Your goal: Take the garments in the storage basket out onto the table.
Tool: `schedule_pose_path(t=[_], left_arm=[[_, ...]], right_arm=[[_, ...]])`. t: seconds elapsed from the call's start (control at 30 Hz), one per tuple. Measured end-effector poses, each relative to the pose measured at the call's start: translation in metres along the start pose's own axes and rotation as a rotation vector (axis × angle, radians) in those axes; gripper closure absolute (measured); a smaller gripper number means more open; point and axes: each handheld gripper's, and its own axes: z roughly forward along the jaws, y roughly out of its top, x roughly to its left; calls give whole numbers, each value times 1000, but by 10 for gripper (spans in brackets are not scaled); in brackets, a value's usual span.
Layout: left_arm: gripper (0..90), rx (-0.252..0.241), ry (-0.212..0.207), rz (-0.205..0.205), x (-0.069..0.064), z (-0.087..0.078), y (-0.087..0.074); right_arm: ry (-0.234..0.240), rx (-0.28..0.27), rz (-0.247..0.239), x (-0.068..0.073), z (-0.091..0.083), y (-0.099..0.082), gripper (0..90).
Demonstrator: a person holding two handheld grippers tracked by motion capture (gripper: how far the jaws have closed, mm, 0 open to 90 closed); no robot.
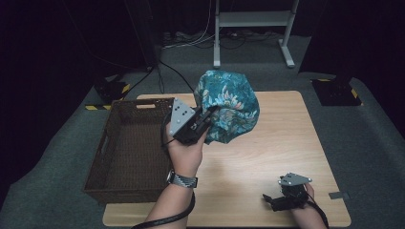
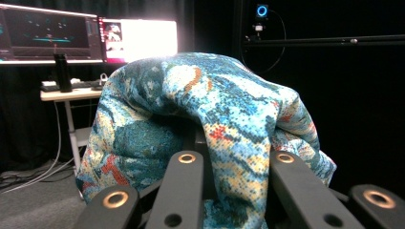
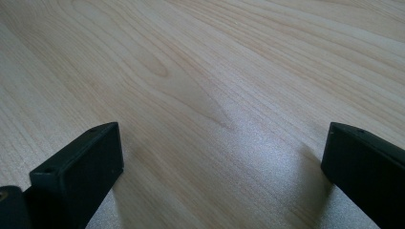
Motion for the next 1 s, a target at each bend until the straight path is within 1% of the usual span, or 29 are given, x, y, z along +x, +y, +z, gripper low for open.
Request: schedule_pose_path(t=[0.33, 0.6, 0.8, 1.0], left_arm=[[816, 18, -39, -14, -17, 21, -10], [816, 30, -66, -11, -30, 37, -14], [817, 55, -83, -8, -38, 50, -21], [816, 81, -90, -4, -44, 60, -30]], right_arm=[[3, 3, -1, 0, 0, 0, 5], [6, 2, -7, 0, 0, 0, 5], [8, 2, -5, 1, 0, 0, 5], [10, 3, -6, 1, 0, 0, 5]])
